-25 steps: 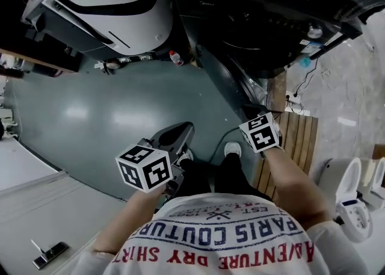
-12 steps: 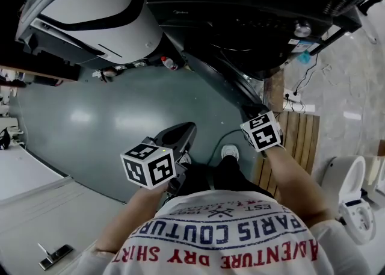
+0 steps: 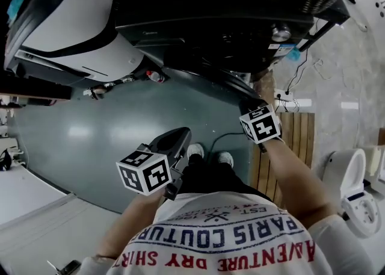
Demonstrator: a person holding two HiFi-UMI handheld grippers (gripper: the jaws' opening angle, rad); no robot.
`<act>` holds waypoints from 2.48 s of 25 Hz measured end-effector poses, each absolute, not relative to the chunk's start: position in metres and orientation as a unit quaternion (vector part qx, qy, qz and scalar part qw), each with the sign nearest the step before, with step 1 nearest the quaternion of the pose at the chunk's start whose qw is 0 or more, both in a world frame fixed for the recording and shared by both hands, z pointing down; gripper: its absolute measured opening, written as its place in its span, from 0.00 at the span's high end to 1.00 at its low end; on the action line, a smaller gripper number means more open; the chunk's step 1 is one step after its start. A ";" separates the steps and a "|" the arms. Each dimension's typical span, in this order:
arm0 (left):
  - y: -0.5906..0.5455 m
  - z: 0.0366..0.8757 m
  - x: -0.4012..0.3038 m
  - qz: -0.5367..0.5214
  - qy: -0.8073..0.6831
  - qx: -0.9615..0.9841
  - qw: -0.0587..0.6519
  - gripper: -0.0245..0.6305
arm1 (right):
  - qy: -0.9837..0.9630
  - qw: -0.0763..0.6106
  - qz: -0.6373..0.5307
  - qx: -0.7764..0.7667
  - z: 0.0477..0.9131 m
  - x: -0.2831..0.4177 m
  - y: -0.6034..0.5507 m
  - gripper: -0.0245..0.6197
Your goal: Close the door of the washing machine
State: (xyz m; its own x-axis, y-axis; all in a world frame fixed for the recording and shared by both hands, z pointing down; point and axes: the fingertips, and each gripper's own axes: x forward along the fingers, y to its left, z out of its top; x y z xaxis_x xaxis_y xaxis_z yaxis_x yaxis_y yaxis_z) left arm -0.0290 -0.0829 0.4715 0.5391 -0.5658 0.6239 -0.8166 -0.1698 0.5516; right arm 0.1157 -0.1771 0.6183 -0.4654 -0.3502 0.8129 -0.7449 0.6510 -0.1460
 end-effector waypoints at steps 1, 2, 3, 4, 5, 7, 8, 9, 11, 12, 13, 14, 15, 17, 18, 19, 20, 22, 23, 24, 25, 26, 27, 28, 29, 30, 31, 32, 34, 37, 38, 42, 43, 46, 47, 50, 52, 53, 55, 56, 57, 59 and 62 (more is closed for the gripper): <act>-0.087 0.473 -0.028 0.139 -0.457 0.753 0.452 0.93 | -0.815 0.392 0.255 0.343 0.619 0.120 -0.184 0.93; -0.091 0.475 -0.028 0.140 -0.455 0.754 0.452 0.93 | -0.811 0.389 0.259 0.352 0.620 0.124 -0.192 0.93; -0.095 0.476 -0.028 0.141 -0.453 0.755 0.453 0.93 | -0.807 0.385 0.264 0.362 0.620 0.127 -0.200 0.93; -0.099 0.476 -0.028 0.142 -0.451 0.756 0.453 0.93 | -0.803 0.380 0.270 0.371 0.620 0.129 -0.207 0.93; -0.102 0.477 -0.029 0.144 -0.449 0.756 0.453 0.93 | -0.800 0.375 0.276 0.379 0.620 0.131 -0.214 0.93; -0.109 0.479 -0.031 0.148 -0.445 0.757 0.454 0.93 | -0.794 0.364 0.288 0.393 0.619 0.135 -0.228 0.93; -0.113 0.480 -0.032 0.150 -0.444 0.758 0.455 0.93 | -0.791 0.360 0.291 0.399 0.619 0.136 -0.234 0.93; -0.117 0.481 -0.033 0.152 -0.442 0.758 0.455 0.93 | -0.789 0.357 0.294 0.404 0.620 0.137 -0.241 0.93; -0.125 0.482 -0.035 0.153 -0.439 0.759 0.455 0.93 | -0.786 0.352 0.298 0.412 0.620 0.139 -0.252 0.93; -0.130 0.482 -0.036 0.152 -0.436 0.761 0.455 0.93 | -0.784 0.350 0.299 0.418 0.621 0.141 -0.258 0.93; -0.133 0.483 -0.036 0.152 -0.433 0.762 0.456 0.93 | -0.781 0.348 0.299 0.424 0.621 0.143 -0.264 0.93; -0.136 0.484 -0.036 0.153 -0.430 0.764 0.456 0.93 | -0.777 0.346 0.299 0.432 0.621 0.146 -0.270 0.93; -0.139 0.485 -0.038 0.155 -0.427 0.765 0.457 0.93 | -0.774 0.343 0.301 0.440 0.621 0.147 -0.275 0.93; -0.146 0.487 -0.041 0.159 -0.422 0.767 0.457 0.93 | -0.769 0.333 0.306 0.453 0.621 0.148 -0.286 0.93; -0.150 0.487 -0.043 0.160 -0.420 0.768 0.457 0.93 | -0.766 0.327 0.308 0.460 0.621 0.149 -0.291 0.93; -0.154 0.487 -0.043 0.160 -0.419 0.768 0.457 0.93 | -0.763 0.322 0.310 0.467 0.620 0.150 -0.296 0.93; -0.157 0.488 -0.044 0.160 -0.417 0.769 0.458 0.93 | -0.761 0.318 0.311 0.472 0.619 0.152 -0.301 0.93; -0.163 0.488 -0.044 0.159 -0.414 0.770 0.459 0.93 | -0.757 0.314 0.313 0.480 0.618 0.155 -0.308 0.93; -0.165 0.488 -0.045 0.160 -0.413 0.770 0.459 0.93 | -0.754 0.314 0.315 0.483 0.619 0.156 -0.311 0.93; -0.167 0.488 -0.046 0.160 -0.412 0.771 0.459 0.93 | -0.751 0.315 0.318 0.486 0.619 0.157 -0.312 0.93; -0.168 0.489 -0.047 0.161 -0.412 0.771 0.459 0.93 | -0.749 0.315 0.320 0.488 0.620 0.157 -0.313 0.93; -0.169 0.490 -0.049 0.161 -0.411 0.770 0.460 0.93 | -0.748 0.313 0.320 0.489 0.621 0.157 -0.312 0.93; -0.170 0.491 -0.050 0.162 -0.410 0.770 0.461 0.93 | -0.750 0.309 0.317 0.492 0.621 0.157 -0.312 0.93; -0.171 0.493 -0.052 0.163 -0.410 0.769 0.463 0.93 | -0.751 0.304 0.312 0.496 0.620 0.157 -0.313 0.93; -0.172 0.494 -0.053 0.164 -0.409 0.769 0.464 0.93 | -0.753 0.298 0.305 0.502 0.619 0.158 -0.313 0.93; -0.173 0.495 -0.054 0.165 -0.408 0.768 0.465 0.93 | -0.754 0.293 0.298 0.507 0.617 0.158 -0.314 0.93; -0.173 0.497 -0.055 0.166 -0.407 0.768 0.466 0.93 | -0.754 0.287 0.294 0.513 0.616 0.159 -0.314 0.93; -0.174 0.498 -0.056 0.167 -0.407 0.767 0.467 0.93 | -0.753 0.280 0.291 0.518 0.616 0.159 -0.314 0.93; -0.175 0.500 -0.057 0.169 -0.405 0.767 0.469 0.93 | -0.752 0.270 0.286 0.529 0.616 0.159 -0.315 0.93; -0.176 0.504 -0.057 0.173 -0.401 0.766 0.471 0.93 | -0.754 0.262 0.272 0.538 0.616 0.161 -0.320 0.93; -0.176 0.506 -0.058 0.174 -0.401 0.766 0.471 0.93 | -0.754 0.261 0.269 0.540 0.616 0.162 -0.322 0.93; -0.179 0.515 -0.067 0.176 -0.404 0.763 0.474 0.93 | -0.751 0.252 0.271 0.547 0.617 0.158 -0.328 0.93; -0.179 0.516 -0.067 0.175 -0.404 0.762 0.474 0.93 | -0.751 0.252 0.273 0.546 0.618 0.158 -0.327 0.93; -0.184 0.513 -0.063 0.171 -0.400 0.768 0.471 0.93 | -0.748 0.260 0.279 0.544 0.618 0.162 -0.325 0.93; -0.186 0.511 -0.062 0.170 -0.399 0.769 0.469 0.93 | -0.748 0.263 0.281 0.541 0.618 0.162 -0.325 0.93; -0.188 0.503 -0.058 0.165 -0.399 0.774 0.464 0.93 | -0.751 0.253 0.306 0.527 0.619 0.159 -0.324 0.93; -0.186 0.498 -0.054 0.160 -0.399 0.776 0.461 0.93 | -0.753 0.229 0.337 0.517 0.618 0.157 -0.321 0.93; -0.185 0.496 -0.052 0.157 -0.399 0.778 0.460 0.93 | -0.755 0.221 0.344 0.513 0.615 0.157 -0.319 0.93; -0.181 0.489 -0.048 0.152 -0.399 0.782 0.454 0.93 | -0.761 0.220 0.339 0.507 0.607 0.158 -0.314 0.93; -0.180 0.486 -0.047 0.149 -0.400 0.784 0.451 0.93 | -0.766 0.220 0.335 0.503 0.601 0.158 -0.310 0.93; -0.178 0.482 -0.046 0.146 -0.401 0.786 0.448 0.93 | -0.770 0.218 0.331 0.500 0.594 0.157 -0.305 0.93; -0.174 0.472 -0.044 0.139 -0.405 0.789 0.441 0.93 | -0.783 0.205 0.327 0.487 0.575 0.155 -0.293 0.93; -0.166 0.453 -0.039 0.121 -0.411 0.795 0.429 0.93 | -0.814 0.176 0.332 0.444 0.536 0.142 -0.268 0.93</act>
State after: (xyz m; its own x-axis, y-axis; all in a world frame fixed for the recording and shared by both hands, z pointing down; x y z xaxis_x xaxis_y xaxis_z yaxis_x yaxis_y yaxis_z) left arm -0.0386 -0.1658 0.4526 0.6326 -0.5494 0.5458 -0.7579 -0.2941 0.5824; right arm 0.1419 -0.2685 0.5357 -0.5441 -0.6056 0.5806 -0.8389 0.3861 -0.3835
